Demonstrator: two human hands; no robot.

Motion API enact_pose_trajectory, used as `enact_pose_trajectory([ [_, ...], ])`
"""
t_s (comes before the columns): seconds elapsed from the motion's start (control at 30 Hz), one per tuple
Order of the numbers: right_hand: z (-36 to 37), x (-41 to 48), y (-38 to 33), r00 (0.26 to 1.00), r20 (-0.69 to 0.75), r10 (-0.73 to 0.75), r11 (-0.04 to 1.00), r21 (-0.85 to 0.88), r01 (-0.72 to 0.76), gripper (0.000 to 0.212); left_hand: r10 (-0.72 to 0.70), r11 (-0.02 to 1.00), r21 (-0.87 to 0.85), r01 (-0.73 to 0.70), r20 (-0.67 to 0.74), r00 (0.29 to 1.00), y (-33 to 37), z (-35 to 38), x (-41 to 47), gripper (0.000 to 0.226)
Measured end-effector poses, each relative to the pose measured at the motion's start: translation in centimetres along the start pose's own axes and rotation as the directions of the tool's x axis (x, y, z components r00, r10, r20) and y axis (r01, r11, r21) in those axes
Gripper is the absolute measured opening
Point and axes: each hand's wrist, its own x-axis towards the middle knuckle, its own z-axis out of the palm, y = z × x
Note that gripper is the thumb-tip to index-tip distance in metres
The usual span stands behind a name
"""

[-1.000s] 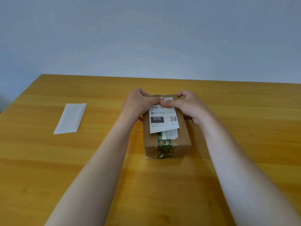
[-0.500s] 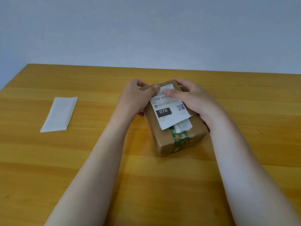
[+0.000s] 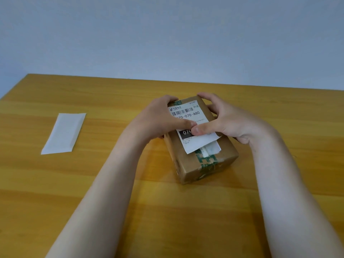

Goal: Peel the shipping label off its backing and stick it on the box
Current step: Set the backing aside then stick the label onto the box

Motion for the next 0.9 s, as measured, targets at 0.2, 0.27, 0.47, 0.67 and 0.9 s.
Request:
enact_pose_trajectory([
  [0.2,0.1,0.1,-0.1,0.996,-0.084,-0.017,1.000,-0.011,0.016,0.121,-0.037,0.998,-0.062,0.033,-0.058,0.998,-0.2,0.3,0.3,0.068],
  [0.27,0.2,0.0,-0.1,0.995,-0.101,-0.020,1.000,-0.023,0.018,0.119,-0.039,0.997,-0.075,0.035,-0.060,0.997,-0.3,0.3,0.3,0.066],
  [0.47,0.6,0.1,-0.2,0.987,-0.155,-0.031,0.998,-0.064,0.022,0.105,-0.037,0.996,-0.079,0.033,-0.060,0.997,-0.4,-0.1,0.3,0.060],
  [0.67,1.0,0.3,-0.3,0.980,-0.195,-0.030,0.998,-0.062,0.019,0.080,-0.062,0.994,-0.094,0.054,-0.086,0.994,-0.4,-0.1,0.3,0.048],
  [0.9,1.1,0.4,-0.4,0.974,-0.226,-0.032,0.998,-0.051,0.021,0.064,-0.092,0.991,-0.106,0.082,-0.093,0.991,-0.3,0.1,0.3,0.035],
])
